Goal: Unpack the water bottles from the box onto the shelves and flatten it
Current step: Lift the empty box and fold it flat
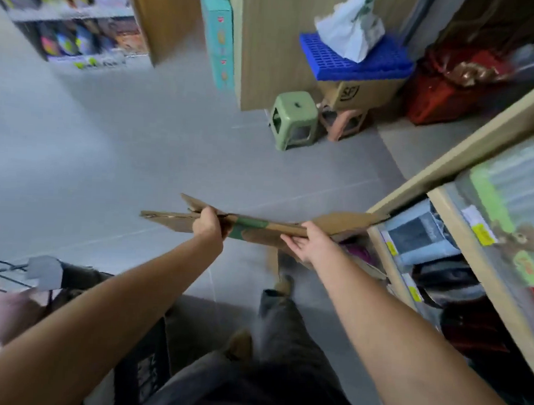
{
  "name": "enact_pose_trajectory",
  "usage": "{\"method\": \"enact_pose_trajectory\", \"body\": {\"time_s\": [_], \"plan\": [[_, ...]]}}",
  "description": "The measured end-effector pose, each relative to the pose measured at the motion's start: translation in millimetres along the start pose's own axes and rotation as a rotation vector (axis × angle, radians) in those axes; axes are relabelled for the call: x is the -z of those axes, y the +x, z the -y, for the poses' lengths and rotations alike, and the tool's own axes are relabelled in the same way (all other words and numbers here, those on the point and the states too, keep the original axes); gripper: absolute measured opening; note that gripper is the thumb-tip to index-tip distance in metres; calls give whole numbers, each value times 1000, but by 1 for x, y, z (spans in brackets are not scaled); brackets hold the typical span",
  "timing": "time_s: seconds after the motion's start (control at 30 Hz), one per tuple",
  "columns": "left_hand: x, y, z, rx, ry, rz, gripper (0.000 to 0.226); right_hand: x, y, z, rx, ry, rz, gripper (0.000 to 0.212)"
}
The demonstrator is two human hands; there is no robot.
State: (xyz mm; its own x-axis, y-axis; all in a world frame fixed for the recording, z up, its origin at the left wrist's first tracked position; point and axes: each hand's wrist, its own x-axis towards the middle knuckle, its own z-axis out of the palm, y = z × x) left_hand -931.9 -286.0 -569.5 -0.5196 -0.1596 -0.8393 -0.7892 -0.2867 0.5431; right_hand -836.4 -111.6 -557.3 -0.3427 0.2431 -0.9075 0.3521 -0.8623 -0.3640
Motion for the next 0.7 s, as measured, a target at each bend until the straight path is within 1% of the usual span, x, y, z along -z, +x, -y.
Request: {"method": "enact_pose_trajectory", "body": {"time_s": [0.07, 0.13, 0.2, 0.33, 0.4, 0.47, 0.53, 0.6, 0.63, 0.7], "plan": [[5, 11, -15, -2, -79, -58, 15, -35, 15, 12, -5, -97, 36, 45], [7, 21, -30, -7, -139, -117, 7, -71, 25, 25, -15, -206, 73, 46], [6, 36, -51, -29, -216, -187, 10, -114, 37, 39, -33, -300, 105, 44], [-7, 66, -94, -37, -359, -272, 12, -191, 62, 62, -55, -461, 147, 40], [-12, 72, -104, -28, -387, -277, 12, -214, 70, 72, -58, -514, 146, 40], [-21, 89, -123, -13, -497, -314, 11, -260, 86, 87, -91, -632, 187, 39], [-26, 96, -134, -3, -620, -330, 11, -289, 99, 95, -66, -698, 201, 31], [-27, 106, -146, 9, -806, -364, 17, -328, 107, 95, -87, -819, 218, 17], [-26, 110, -149, 5, -864, -374, 20, -343, 112, 92, -100, -863, 228, 14], [-19, 119, -157, -1, -927, -401, 22, -374, 119, 82, -135, -930, 258, 14]]}}
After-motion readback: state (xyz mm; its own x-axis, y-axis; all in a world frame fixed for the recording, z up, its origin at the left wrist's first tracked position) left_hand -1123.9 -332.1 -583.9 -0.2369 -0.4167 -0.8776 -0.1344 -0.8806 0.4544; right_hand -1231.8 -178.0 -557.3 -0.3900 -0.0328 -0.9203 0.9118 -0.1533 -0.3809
